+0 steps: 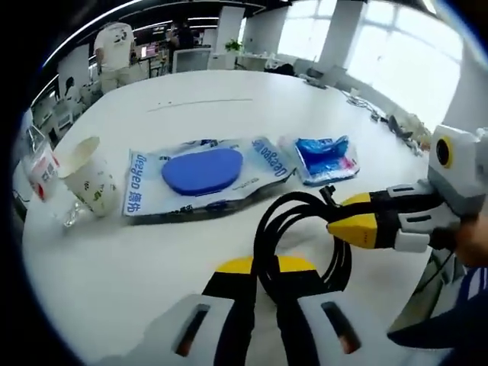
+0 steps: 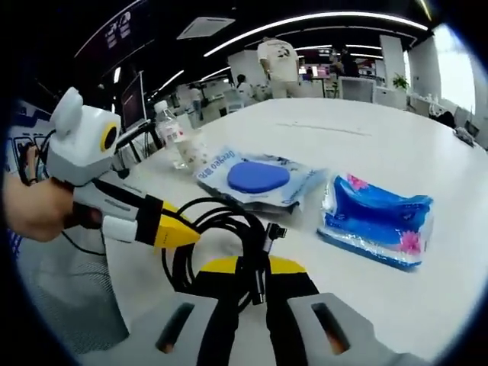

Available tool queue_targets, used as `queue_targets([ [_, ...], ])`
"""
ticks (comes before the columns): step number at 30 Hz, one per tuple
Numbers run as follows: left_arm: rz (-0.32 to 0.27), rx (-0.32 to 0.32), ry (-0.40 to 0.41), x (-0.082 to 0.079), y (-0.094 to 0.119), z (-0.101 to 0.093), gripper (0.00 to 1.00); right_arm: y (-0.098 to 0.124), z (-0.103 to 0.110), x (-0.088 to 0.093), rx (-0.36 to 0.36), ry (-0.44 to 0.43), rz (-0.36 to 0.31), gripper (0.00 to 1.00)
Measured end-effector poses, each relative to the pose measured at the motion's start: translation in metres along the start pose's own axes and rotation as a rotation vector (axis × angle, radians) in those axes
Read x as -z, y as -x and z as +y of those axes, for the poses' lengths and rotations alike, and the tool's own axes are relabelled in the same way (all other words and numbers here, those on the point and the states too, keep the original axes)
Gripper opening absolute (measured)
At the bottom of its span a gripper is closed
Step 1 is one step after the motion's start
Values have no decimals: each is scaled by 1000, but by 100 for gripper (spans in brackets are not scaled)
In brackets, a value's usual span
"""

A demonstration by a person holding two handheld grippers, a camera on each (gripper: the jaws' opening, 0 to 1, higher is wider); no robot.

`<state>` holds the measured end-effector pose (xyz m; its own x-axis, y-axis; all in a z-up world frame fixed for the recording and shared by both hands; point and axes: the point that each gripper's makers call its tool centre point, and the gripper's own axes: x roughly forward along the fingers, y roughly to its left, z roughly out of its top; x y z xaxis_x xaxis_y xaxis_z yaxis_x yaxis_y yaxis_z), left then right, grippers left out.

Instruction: Arrange the tabletop items into an orderly group along one side of the table until the central work area is clear of visible clutter.

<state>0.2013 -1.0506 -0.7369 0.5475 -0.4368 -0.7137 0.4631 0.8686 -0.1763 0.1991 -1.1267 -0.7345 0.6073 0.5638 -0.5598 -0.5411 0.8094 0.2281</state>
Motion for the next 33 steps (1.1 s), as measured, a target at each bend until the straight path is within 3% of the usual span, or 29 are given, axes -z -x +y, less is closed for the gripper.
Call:
queue_targets([
  [7, 2, 40, -36, -7, -2, -27, 8, 27, -9, 2, 23, -21, -16, 8],
  [13, 25, 83, -84, -16, -13, -54, 8, 48, -32, 8, 70, -108, -28, 8],
  [20, 52, 118, -164, -25, -31, -81, 8, 67, -56, 19, 121, -152, -47, 9],
  [33, 146, 65, -222, -12, -52, -72, 9, 45, -64, 34, 111, -110, -12, 9],
])
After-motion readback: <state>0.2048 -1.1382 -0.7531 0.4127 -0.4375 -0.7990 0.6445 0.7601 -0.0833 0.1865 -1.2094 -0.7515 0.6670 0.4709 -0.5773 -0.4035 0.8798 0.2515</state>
